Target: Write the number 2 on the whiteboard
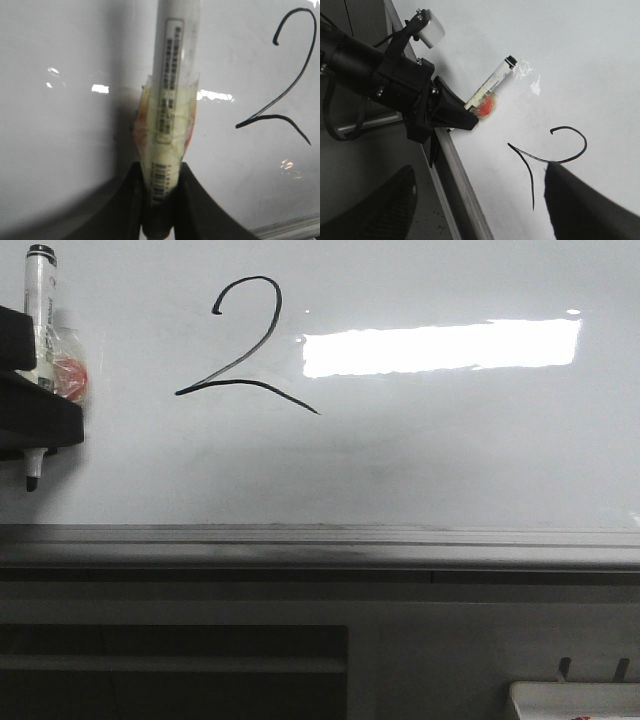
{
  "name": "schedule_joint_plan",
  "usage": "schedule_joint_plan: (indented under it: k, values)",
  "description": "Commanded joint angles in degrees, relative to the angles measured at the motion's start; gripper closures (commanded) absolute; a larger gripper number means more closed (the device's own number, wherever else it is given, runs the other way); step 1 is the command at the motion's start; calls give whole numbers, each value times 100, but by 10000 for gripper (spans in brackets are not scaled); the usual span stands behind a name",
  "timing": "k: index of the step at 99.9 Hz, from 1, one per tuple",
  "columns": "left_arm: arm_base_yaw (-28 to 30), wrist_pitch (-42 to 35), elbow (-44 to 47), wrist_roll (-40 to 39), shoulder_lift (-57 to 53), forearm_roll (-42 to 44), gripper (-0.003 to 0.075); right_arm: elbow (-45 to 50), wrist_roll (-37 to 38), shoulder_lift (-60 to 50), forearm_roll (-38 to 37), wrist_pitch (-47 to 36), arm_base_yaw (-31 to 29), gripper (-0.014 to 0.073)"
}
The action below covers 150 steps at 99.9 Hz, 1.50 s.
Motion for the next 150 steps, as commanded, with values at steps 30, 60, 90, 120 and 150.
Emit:
schedule_joint_plan:
  k: [30, 60, 90, 120, 150]
  values:
    - [24, -464, -194, -45, 102, 271, 740, -199, 22, -124, -16, -337, -23, 123]
    - [24, -790, -194, -45, 102, 417, 526, -199, 22, -124, 41, -334, -23, 123]
    - [24, -1016, -194, -45, 91, 417, 416, -199, 22, -124, 41, -313, -23, 123]
    - [3, -654, -194, -45, -935, 981, 720, -26, 132, -532, 41, -377, -23, 660]
    - [3, -488, -183, 98, -2450, 1983, 741, 1697, 160, -2035, -120, -2768, -23, 655]
